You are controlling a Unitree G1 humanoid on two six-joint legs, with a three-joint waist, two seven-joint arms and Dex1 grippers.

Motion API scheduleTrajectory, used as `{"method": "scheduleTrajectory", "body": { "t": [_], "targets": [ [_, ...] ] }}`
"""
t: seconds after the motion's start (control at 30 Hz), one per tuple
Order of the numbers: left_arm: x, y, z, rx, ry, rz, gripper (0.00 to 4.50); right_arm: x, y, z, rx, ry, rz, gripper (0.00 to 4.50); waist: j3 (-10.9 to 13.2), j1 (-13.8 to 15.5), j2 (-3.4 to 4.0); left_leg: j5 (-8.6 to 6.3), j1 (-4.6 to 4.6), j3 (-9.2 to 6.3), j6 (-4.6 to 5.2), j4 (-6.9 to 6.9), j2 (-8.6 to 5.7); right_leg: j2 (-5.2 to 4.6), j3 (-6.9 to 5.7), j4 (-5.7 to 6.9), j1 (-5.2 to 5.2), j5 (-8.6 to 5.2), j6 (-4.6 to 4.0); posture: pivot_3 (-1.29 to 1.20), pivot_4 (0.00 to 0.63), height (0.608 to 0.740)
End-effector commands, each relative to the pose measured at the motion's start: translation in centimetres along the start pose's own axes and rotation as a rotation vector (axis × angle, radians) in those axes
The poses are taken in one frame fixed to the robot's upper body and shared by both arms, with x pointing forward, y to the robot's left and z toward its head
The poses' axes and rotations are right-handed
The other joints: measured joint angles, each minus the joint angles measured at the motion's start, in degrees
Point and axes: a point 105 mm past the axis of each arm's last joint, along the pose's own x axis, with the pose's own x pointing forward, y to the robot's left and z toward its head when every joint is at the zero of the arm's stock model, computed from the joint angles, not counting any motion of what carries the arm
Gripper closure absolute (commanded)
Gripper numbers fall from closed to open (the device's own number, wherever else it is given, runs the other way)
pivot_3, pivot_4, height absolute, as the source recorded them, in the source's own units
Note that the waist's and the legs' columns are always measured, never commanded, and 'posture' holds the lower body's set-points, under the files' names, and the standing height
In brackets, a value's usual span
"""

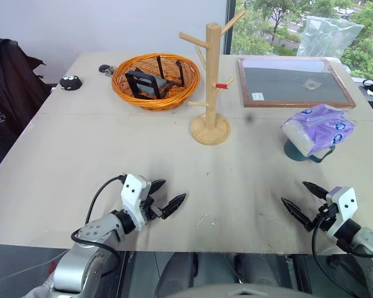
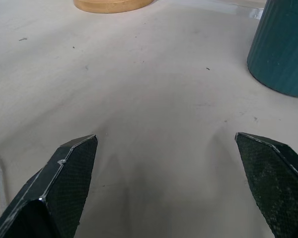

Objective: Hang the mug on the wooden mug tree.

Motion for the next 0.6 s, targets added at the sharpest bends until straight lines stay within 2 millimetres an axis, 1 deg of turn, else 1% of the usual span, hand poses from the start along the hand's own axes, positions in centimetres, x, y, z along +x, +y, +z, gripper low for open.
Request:
{"method": "scheduleTrajectory", "body": {
  "t": [0.03, 0.13, 0.6],
  "targets": [
    [-0.2, -0.3, 0.7, 0.047, -0.029, -0.021, 0.0, -0.5, -1.0, 1.4, -0.052, -0.039, -0.023, 0.02, 0.0, -0.01, 0.0, 0.0, 0.0, 0.0, 0.0, 0.0, 0.0, 0.0, 0.0, 0.0, 0.0, 0.0, 0.0, 0.0, 0.15, 0.74],
    [-0.1, -0.5, 1.1, 0.057, -0.063, -0.048, 0.0, -0.6, -1.5, 1.8, -0.072, -0.041, -0.028, 0.02, 0.0, 0.0, 0.0, 0.0, 0.0, 0.01, 0.0, 0.0, 0.0, 0.0, 0.01, 0.0, 0.0, 0.0, 0.0, 0.0, 0.15, 0.74],
    [0.2, -0.8, 0.8, 0.051, -0.073, -0.057, 0.0, -1.2, -2.1, 2.3, -0.103, -0.034, -0.034, 0.02, 0.0, 0.01, 0.0, 0.0, 0.0, 0.0, 0.0, 0.0, 0.0, 0.01, 0.0, 0.0, 0.0, 0.0, 0.0, 0.0, 0.15, 0.74]
  ]
}}
